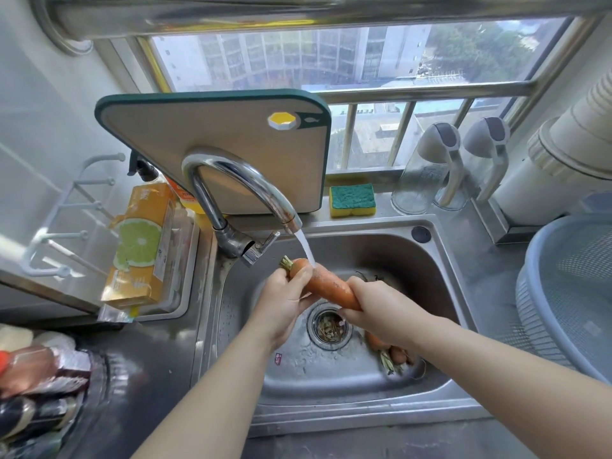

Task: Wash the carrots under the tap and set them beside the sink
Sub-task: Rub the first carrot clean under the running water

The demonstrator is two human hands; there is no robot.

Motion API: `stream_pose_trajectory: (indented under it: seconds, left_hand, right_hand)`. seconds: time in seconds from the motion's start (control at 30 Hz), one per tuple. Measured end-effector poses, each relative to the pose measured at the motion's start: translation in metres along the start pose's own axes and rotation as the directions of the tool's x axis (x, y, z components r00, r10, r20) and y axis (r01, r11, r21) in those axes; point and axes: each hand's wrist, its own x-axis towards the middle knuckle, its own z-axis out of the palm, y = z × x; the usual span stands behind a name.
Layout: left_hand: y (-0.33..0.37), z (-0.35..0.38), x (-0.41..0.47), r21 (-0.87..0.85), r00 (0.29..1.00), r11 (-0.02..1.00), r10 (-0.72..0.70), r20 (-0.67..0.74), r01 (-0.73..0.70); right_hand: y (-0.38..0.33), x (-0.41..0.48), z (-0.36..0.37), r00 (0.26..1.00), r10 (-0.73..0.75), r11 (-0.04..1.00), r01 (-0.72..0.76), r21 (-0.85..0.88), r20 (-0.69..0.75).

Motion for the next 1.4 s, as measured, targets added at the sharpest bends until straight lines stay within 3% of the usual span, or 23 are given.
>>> stream_pose_trajectory:
  seconds: [0.13, 0.2, 0.37, 0.47, 0.57, 0.67, 0.8, 0.87, 0.97, 1.03, 1.07, 1.1, 1.17, 1.27, 1.4]
  left_hand:
    - [-0.008, 0.01, 0.006, 0.131, 0.976, 0.991, 0.019, -0.215, 0.009]
    - [-0.006, 0.01, 0.007, 0.113, 0.97, 0.992, -0.029, -0.24, 0.058]
    - [0.007, -0.006, -0.002, -0.065, 0.985, 0.989, -0.122, 0.119, 0.13]
    - [0.008, -0.01, -0.004, -0.025, 0.982, 0.996, -0.083, 0.167, 0.088]
    - [-0.002, -0.003, -0.005, 0.002, 0.998, 1.0, 0.011, 0.057, -0.011]
    - [-0.012, 0.013, -0.002, -0.042, 0.986, 0.995, 0.082, -0.146, -0.089]
    - [-0.014, 0.027, 0.006, -0.168, 0.887, 0.979, 0.022, -0.461, -0.112]
    - [-0.007, 0.026, 0.009, -0.371, 0.883, 0.923, -0.086, -0.461, -0.105]
    - [0.0, 0.023, 0.011, -0.496, 0.93, 0.867, -0.14, -0.338, -0.05]
    - [-0.002, 0.024, 0.01, -0.444, 0.959, 0.896, -0.122, -0.256, -0.004]
    - [-0.004, 0.025, 0.008, -0.409, 0.97, 0.913, -0.113, -0.217, 0.015]
    - [-0.006, 0.027, 0.007, -0.367, 0.977, 0.93, -0.1, -0.19, 0.024]
    - [-0.01, 0.029, 0.004, -0.25, 0.985, 0.968, -0.039, -0.167, -0.003]
    - [-0.012, 0.031, -0.003, 0.051, 0.986, 0.996, 0.076, -0.151, -0.069]
    - [-0.015, 0.027, -0.007, 0.413, 0.967, 0.903, 0.202, -0.156, -0.122]
  right_hand:
    - [-0.004, -0.002, 0.005, 0.999, -0.012, 0.997, 0.008, -0.077, -0.048]
    - [-0.004, -0.001, 0.008, 0.999, -0.018, 0.999, 0.016, -0.05, -0.035]
    - [0.005, 0.006, 0.002, 0.994, -0.026, 0.99, 0.012, 0.138, 0.103]
    - [0.006, 0.007, 0.002, 0.994, -0.015, 0.986, -0.003, 0.167, 0.106]
    - [0.002, 0.004, 0.002, 0.999, -0.008, 1.0, 0.008, -0.012, -0.031]
    - [-0.002, 0.0, 0.006, 0.985, -0.063, 0.971, 0.024, -0.237, -0.159]
    - [-0.005, 0.0, 0.02, 0.948, -0.164, 0.894, 0.026, -0.446, -0.272]
    - [-0.007, 0.0, 0.021, 0.95, -0.179, 0.925, 0.074, -0.374, -0.256]
    - [-0.006, -0.002, 0.01, 0.997, -0.055, 0.989, 0.048, 0.138, 0.053]
    - [-0.002, -0.002, -0.003, 0.971, -0.032, 0.844, -0.101, 0.527, 0.237]
    - [0.0, -0.002, -0.007, 0.96, -0.033, 0.786, -0.148, 0.601, 0.279]
    - [0.003, -0.001, -0.008, 0.961, -0.032, 0.794, -0.144, 0.59, 0.276]
    - [0.005, 0.004, -0.005, 0.986, 0.002, 0.905, -0.072, 0.419, 0.166]
    - [0.002, 0.009, 0.007, 0.999, 0.031, 0.961, -0.041, 0.275, 0.04]
    - [-0.002, 0.005, 0.013, 0.998, 0.036, 0.989, -0.027, 0.148, -0.06]
